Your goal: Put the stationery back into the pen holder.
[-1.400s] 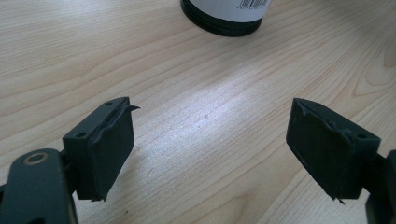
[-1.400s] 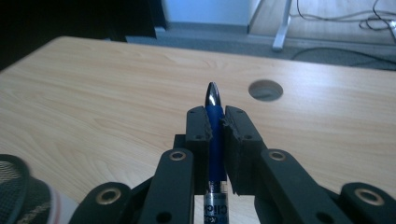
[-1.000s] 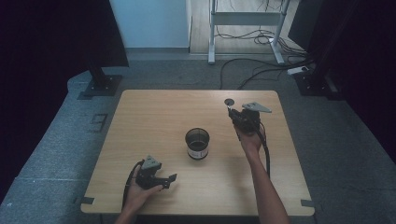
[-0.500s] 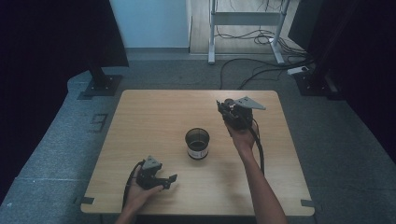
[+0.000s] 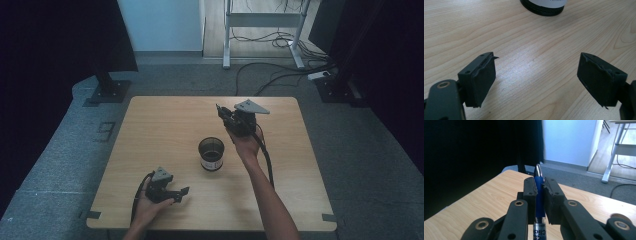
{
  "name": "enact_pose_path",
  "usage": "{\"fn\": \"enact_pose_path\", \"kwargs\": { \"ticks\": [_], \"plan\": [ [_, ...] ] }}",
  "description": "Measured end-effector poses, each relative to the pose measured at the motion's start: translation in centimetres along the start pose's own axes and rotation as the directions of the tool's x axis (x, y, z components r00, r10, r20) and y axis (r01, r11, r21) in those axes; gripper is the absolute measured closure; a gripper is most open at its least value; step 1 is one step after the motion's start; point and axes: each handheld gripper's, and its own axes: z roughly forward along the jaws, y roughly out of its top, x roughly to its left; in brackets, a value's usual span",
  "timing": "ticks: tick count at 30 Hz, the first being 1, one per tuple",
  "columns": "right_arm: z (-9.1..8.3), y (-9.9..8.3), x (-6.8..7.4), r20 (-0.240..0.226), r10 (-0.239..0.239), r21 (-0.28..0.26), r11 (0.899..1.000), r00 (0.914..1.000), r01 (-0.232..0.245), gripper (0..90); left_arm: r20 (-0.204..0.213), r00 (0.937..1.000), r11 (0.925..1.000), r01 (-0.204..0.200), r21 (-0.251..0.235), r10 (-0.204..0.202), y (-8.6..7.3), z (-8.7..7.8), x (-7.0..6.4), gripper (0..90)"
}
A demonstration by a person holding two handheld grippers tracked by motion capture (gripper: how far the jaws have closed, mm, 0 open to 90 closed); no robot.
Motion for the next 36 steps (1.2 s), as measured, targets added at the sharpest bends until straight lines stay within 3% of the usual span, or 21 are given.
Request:
{"fn": "enact_pose_path", "kwargs": {
  "ticks": [9, 16, 24, 36],
  "plan": [
    [2.1, 0.2, 2.7, -0.039, -0.021, -0.005, 1.000, 0.9990, 0.021, 78.7, 0.002, 1.0000, 1.0000, 0.001, -0.004, -0.001, 0.0, -0.1, 0.1, 15.6],
    [3.4, -0.2, 3.9, -0.056, -0.030, -0.003, 1.000, 0.9980, 0.030, 78.6, 0.006, 1.0000, 1.0000, -0.004, 0.001, 0.004, 0.0, -0.1, 0.0, 15.6],
    [4.1, -0.6, 4.2, -0.055, -0.036, 0.001, 0.999, 0.9979, 0.036, 78.5, 0.006, 1.0000, 1.0000, -0.004, 0.000, 0.004, 0.0, -0.1, 0.0, 15.6],
    [5.6, -2.3, 3.6, -0.037, -0.040, 0.029, 0.999, 0.9985, 0.041, 78.2, 0.009, 1.0000, 1.0000, -0.003, 0.008, 0.003, 0.0, 0.0, 0.0, 15.7]
  ]
}}
